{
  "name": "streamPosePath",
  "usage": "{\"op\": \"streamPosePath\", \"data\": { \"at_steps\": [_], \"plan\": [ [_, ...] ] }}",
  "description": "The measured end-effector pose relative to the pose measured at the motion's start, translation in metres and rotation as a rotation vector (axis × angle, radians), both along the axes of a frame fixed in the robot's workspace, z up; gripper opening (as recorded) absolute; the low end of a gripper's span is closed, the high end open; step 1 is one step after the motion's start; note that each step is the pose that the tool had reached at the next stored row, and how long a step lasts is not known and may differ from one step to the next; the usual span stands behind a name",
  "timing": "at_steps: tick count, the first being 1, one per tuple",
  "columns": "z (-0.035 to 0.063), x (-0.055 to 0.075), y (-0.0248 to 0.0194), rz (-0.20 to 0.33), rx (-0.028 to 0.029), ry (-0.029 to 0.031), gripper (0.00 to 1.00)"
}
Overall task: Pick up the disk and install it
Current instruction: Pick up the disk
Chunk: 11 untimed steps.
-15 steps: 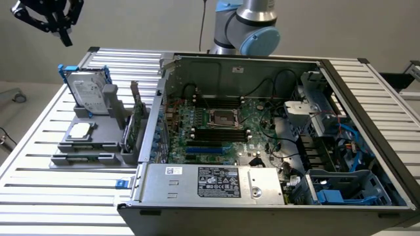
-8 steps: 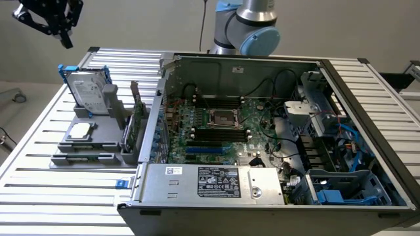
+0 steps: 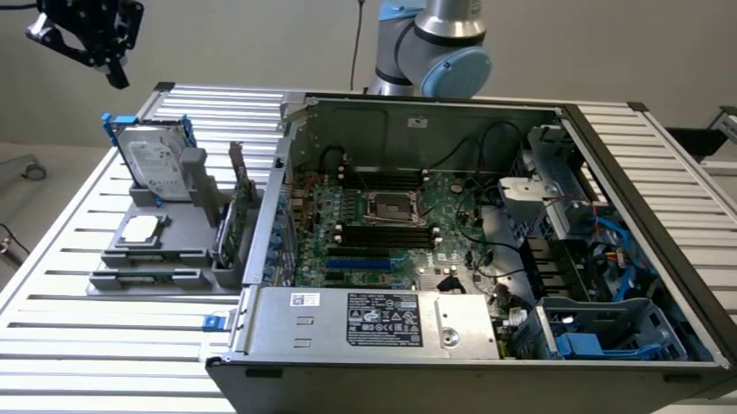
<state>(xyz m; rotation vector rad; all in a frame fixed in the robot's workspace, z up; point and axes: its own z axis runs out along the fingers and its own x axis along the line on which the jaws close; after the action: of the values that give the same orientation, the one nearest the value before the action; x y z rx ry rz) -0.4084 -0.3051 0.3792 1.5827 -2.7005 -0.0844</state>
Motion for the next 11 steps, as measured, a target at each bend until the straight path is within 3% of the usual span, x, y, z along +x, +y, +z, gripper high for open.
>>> {"op": "streamPosePath", "data": {
  "at_steps": [11],
  "plan": [
    [-0.0051, 0.0, 0.0, 0.2, 0.0, 0.0001, 0.11]
  ]
}}
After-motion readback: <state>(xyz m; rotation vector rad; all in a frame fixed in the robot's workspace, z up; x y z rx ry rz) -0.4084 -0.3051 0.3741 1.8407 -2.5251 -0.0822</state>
